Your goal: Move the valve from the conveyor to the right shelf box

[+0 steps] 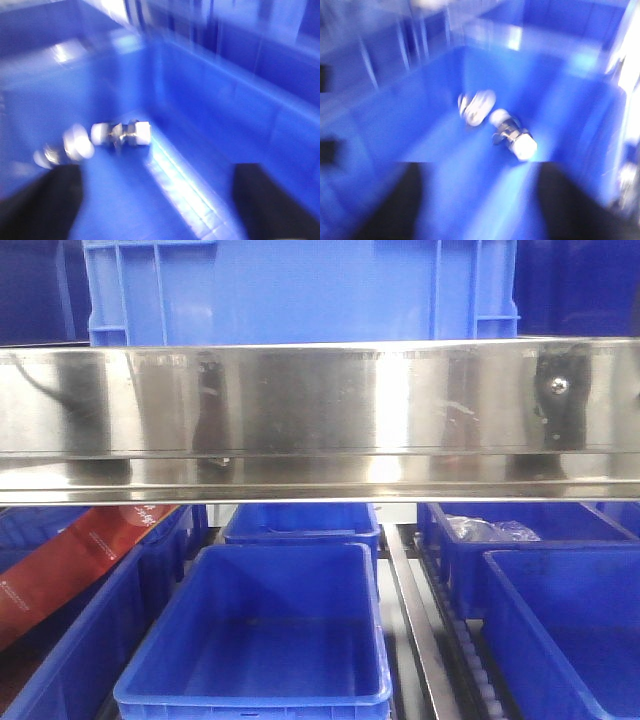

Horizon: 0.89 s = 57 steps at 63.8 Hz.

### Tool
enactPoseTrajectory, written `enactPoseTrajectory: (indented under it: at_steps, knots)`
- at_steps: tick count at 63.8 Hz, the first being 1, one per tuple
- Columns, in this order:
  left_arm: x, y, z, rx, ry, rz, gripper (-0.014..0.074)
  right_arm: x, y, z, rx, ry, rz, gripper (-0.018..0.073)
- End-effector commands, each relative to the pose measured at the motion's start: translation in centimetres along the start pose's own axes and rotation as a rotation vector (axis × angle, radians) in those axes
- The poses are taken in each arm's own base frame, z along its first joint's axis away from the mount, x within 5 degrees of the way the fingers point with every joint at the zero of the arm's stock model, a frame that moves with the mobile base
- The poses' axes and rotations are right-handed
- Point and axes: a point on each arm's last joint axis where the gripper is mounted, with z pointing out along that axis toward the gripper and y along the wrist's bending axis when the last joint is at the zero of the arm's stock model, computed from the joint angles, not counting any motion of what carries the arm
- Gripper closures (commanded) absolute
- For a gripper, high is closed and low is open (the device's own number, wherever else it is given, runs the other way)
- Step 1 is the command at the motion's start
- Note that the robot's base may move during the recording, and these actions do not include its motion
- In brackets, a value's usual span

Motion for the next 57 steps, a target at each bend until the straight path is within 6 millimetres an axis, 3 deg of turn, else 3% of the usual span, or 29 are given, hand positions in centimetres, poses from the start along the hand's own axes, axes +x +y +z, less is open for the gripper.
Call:
enactPoseTrajectory:
  at_steps: [1, 7, 15, 22, 33, 46, 57]
  knots:
    - [-1.0, 1.2, -3.8, -0.041, -0.026, -0.010, 0.0341, -1.2, -0.3, -3.3, 0.027, -0.050, -0.011, 0.0562]
    - [-1.2, 2.9, -6.5, -0.098, -0.021, -0.028, 0.0540, -1.6, -0.9, -5.8, 0.059, -0.065, -0.008, 0.0730]
    - [-0.5, 4.8, -9.2, -0.162, 0.014, -0.065, 0.0709, -1.0, -2.2, -8.4, 0.119, -0.059, 0.019, 0.0717]
    - [1.2, 5.4, -10.7, -0.186, 0.036, -0.112, 0.0707, 0.3, -2.6, -9.8, 0.156, -0.059, 0.038, 0.0717]
    - [5.3, 4.2, -12.6, -0.213, 0.001, -0.129, 0.0707, 3.7, -2.0, -11.5, 0.180, -0.087, 0.057, 0.0717]
    - [12.5, 1.9, -16.6, -0.275, -0.138, -0.126, 0.0707, 10.6, -1.3, -13.3, 0.227, -0.130, 0.082, 0.0722]
    - [18.6, 0.5, -18.6, -0.318, -0.229, -0.113, 0.0707, 17.1, -0.8, -14.5, 0.277, -0.158, 0.061, 0.0722]
